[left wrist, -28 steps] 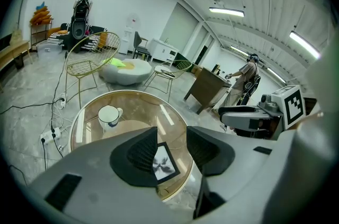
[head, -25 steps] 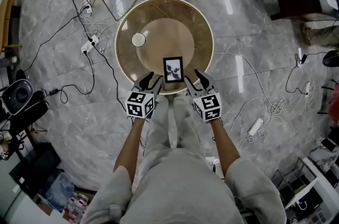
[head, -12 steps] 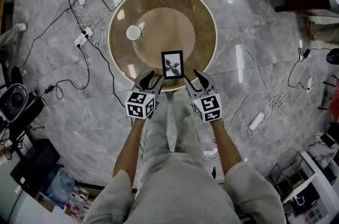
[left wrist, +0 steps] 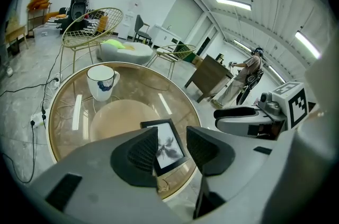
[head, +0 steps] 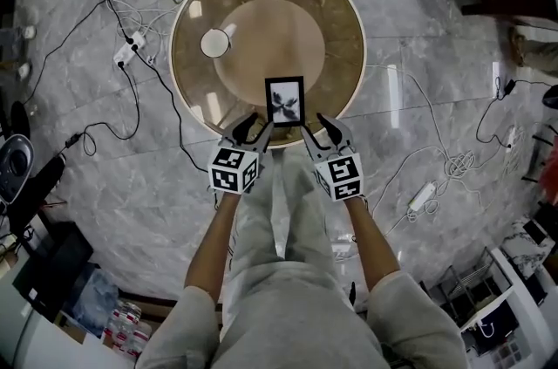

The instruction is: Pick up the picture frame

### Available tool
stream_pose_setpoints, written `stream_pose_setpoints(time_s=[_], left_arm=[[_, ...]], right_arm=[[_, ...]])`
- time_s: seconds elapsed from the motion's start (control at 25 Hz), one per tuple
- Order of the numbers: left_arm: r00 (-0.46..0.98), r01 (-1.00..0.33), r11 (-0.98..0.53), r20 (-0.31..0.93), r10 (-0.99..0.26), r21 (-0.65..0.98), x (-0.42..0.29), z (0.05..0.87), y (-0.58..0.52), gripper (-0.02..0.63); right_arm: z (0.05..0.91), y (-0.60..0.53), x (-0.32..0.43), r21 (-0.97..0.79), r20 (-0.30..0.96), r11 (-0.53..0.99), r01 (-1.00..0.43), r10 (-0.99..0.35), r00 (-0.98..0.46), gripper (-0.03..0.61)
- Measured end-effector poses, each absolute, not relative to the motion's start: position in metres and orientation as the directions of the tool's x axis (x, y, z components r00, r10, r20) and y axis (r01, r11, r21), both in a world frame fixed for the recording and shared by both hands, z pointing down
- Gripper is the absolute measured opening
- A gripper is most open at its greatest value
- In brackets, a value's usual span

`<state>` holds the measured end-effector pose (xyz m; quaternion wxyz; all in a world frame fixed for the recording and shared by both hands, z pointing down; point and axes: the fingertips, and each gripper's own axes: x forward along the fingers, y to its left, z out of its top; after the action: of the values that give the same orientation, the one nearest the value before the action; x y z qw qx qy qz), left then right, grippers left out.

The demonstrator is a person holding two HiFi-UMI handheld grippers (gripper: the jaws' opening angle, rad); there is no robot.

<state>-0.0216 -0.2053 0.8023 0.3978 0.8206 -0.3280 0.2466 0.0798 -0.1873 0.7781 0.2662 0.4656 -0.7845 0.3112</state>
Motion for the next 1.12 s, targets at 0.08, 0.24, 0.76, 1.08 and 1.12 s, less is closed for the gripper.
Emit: stream_pose_setpoints(time_s=[0.08,0.24,0.76,1.08,1.12], left_arm=[[0.663,-0.735,-0.464,0.669,-0.337,0.495,-0.020,0.811,-0.203,0.163],[0.658,-0.739,-0.456,0.676,-0.332,0.496,-0.019,0.831,-0.205,0.163],[0.659,-0.736,-0.451,0.686,-0.307,0.506,-0.012,0.877,-0.200,0.163],[0.645,-0.753,-0.421,0.694,-0.319,0.506,-0.012,0.900,-0.204,0.163],[0.644,-0.754,-0.419,0.695,-0.321,0.505,-0.012,0.902,-0.205,0.163]], right_arm=[[0.787,-0.187,0.078,-0.246,0.714,0.372,-0.895,-0.555,-0.427,0.160],[0.809,-0.186,0.074,-0.256,0.728,0.371,-0.892,-0.533,-0.431,0.158],[0.862,-0.184,0.072,-0.263,0.758,0.353,-0.898,-0.501,-0.419,0.155],[0.885,-0.187,0.075,-0.262,0.773,0.329,-0.907,-0.491,-0.401,0.152],[0.888,-0.187,0.076,-0.261,0.774,0.328,-0.908,-0.490,-0.400,0.149]])
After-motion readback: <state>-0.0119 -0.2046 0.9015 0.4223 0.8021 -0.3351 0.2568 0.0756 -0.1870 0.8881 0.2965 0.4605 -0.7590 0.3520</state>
